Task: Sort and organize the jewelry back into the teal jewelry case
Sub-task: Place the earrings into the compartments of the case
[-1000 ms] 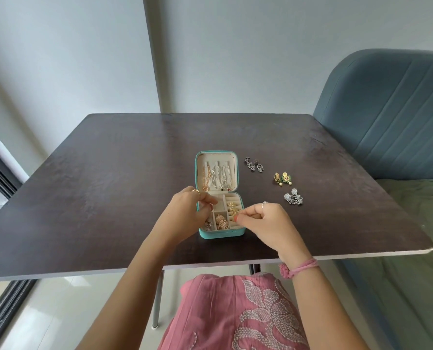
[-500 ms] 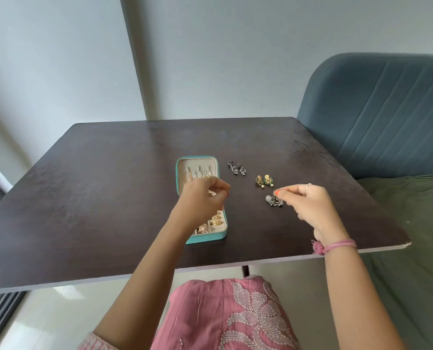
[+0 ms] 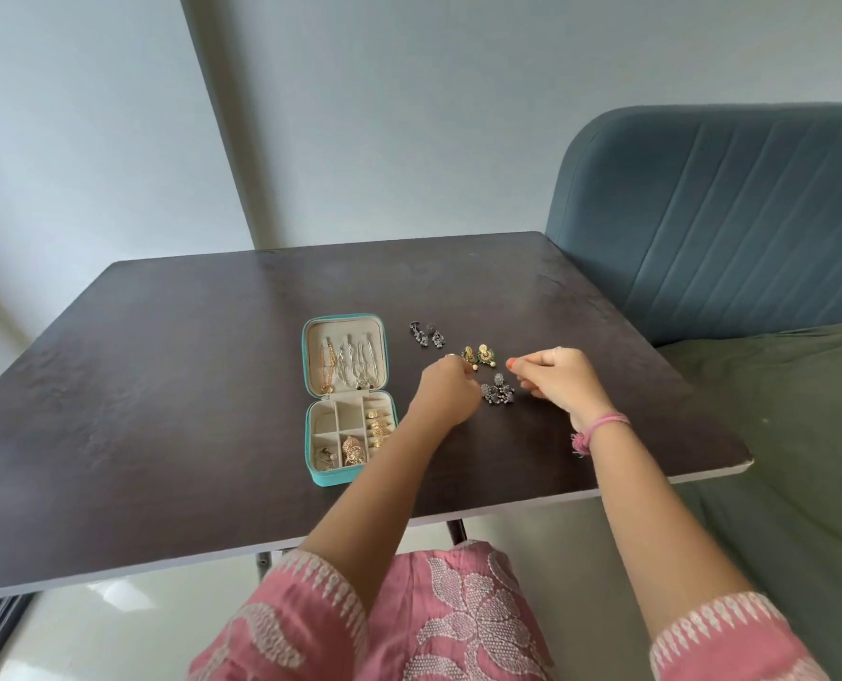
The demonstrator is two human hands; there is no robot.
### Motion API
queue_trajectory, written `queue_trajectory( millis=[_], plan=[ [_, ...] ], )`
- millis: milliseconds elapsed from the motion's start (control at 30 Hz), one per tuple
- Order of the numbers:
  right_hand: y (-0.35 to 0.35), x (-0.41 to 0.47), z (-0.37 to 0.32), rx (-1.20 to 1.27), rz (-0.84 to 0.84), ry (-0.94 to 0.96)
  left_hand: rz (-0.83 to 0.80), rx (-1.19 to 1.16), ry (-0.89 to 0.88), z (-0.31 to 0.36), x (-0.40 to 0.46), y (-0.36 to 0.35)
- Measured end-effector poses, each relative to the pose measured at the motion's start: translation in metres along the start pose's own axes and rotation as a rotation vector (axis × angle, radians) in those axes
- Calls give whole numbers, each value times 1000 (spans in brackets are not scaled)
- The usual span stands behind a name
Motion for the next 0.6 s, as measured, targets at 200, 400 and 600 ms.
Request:
queue_trajectory(
  millis=[200, 400, 600],
  plan=[
    [-4, 10, 1, -144, -25, 55, 0, 128, -11, 1, 11, -15],
    [-8, 9, -7, -330, -60, 124, 24, 94, -22, -2, 13, -17],
    [-11, 6, -11, -402, -61, 127, 45, 47, -29, 0, 10, -15]
  ],
)
Point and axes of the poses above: each hand's wrist, its own x-axis towards the middle knuckle, its own y-axis out of the back of the hand, z = x × y, the point moved 3 cm from there along x, towards the middle knuckle
